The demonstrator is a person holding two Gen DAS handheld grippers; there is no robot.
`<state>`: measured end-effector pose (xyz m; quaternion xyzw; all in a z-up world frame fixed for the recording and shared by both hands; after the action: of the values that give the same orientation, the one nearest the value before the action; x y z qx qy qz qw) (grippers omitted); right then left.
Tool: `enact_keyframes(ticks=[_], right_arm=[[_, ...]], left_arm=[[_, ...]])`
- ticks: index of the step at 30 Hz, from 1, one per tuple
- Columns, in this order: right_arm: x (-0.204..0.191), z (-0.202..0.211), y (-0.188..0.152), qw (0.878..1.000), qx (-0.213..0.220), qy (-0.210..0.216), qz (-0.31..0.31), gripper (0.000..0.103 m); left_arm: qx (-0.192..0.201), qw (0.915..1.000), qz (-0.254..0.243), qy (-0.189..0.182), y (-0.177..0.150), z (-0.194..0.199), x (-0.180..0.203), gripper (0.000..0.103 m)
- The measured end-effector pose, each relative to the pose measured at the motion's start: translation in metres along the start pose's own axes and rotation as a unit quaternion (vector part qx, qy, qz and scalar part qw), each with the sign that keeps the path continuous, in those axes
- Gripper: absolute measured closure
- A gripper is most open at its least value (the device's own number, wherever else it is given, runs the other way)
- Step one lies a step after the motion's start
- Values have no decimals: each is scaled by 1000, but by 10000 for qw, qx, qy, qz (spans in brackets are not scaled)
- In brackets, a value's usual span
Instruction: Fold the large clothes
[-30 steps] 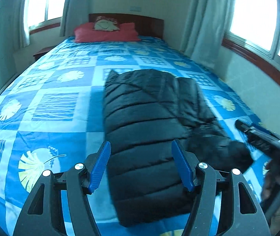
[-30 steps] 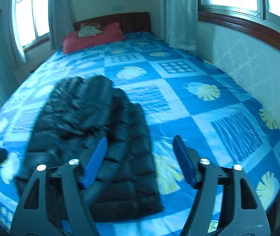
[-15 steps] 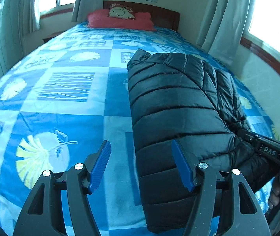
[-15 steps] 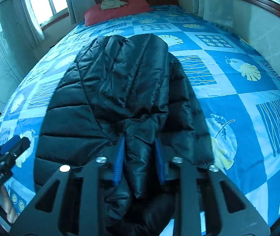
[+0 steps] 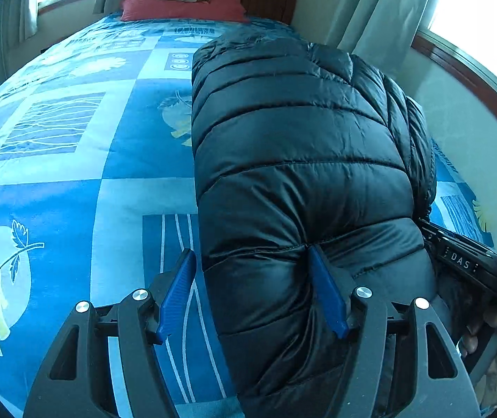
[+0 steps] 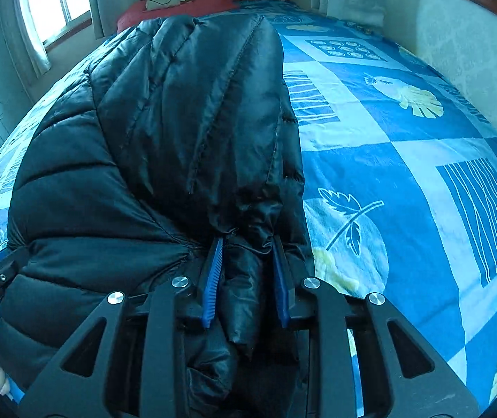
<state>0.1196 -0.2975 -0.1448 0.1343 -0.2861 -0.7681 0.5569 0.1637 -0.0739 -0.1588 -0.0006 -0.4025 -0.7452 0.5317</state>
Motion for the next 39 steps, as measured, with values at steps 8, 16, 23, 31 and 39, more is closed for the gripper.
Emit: enact_keyframes(ticks=[8, 16, 23, 31, 39], right_arm=[[20, 61, 5, 9987, 321, -304, -252, 45], [-13, 100, 47, 9952, 958, -2, -176, 46], [-48, 48, 88, 9963, 815, -16, 276, 52], [-26, -13, 74, 9986, 502, -115, 145, 51], [-29, -45, 65, 9984, 570, 11, 12, 50]], left_arm=[[278, 9994, 151, -112, -1, 33, 1, 37], [694, 9975, 130, -72, 30, 54, 6, 37], [592, 9976, 303, -204, 71, 23, 10, 37], [428, 9990, 35, 82, 73, -18, 18, 28], [295, 9992, -128, 249, 73, -49, 11, 17]])
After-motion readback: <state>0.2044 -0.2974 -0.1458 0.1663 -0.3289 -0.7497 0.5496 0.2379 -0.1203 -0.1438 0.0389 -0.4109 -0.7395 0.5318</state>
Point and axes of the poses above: each gripper's, at about its wrist camera, not at the fingertips, and z roughly against the way its jaws point, x to its right, y to its top, the point moved 3 cm from there along -z, roughly the way its jaws point, and after that the axes turned 14 degrees about -y, right-handed, at the moved point
